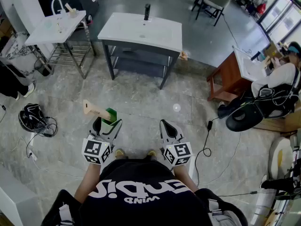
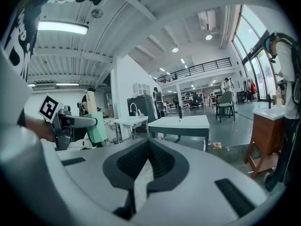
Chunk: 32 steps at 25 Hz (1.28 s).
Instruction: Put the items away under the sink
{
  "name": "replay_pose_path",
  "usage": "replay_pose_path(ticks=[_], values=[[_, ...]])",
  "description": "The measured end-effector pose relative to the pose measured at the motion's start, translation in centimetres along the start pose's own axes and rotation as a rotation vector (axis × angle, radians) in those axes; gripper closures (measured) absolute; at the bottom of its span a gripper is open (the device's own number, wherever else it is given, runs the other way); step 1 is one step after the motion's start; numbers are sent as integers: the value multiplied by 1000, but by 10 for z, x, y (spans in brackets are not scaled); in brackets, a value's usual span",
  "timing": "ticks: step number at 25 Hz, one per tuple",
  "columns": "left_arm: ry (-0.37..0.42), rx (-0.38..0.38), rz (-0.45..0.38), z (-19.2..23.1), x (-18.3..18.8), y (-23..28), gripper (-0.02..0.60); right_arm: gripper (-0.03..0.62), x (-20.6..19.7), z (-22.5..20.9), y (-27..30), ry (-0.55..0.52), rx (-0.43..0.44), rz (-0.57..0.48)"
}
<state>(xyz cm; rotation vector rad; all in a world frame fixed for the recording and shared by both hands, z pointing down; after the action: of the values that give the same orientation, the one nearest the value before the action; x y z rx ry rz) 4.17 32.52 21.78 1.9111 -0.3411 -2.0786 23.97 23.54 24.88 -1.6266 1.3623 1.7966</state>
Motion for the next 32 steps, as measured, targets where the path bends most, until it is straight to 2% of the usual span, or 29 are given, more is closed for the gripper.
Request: replay_pose_path(ticks=[5,15,18,24,32], values=[[0,2,-5,5,-3,-3,230,576,-3,7,4,0,0,-7],[27,-46,4,17,-10,-5,230,576,-12,30,13,45,-1,-22],[59,-76,6,15,-13,-2,230,576,-17,34,11,76,-20,-34],[71,-146,-2,52,-22,-20,230,576,-17,81,20,96,-82,-41],[39,-199,7,60,-25,-1,230,576,-15,77,29,97,-136,-17]])
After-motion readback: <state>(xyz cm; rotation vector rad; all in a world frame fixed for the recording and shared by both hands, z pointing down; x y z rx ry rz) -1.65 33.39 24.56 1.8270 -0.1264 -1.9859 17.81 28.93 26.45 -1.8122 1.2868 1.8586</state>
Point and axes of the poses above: the fingertips, and each gripper's own axes: y forward along the fingers, z to its left, x out of its top, the point moved 1 cm from there along -y, backward along the fingers, and after that the axes turned 11 degrees about z, right-handed, at the moved point
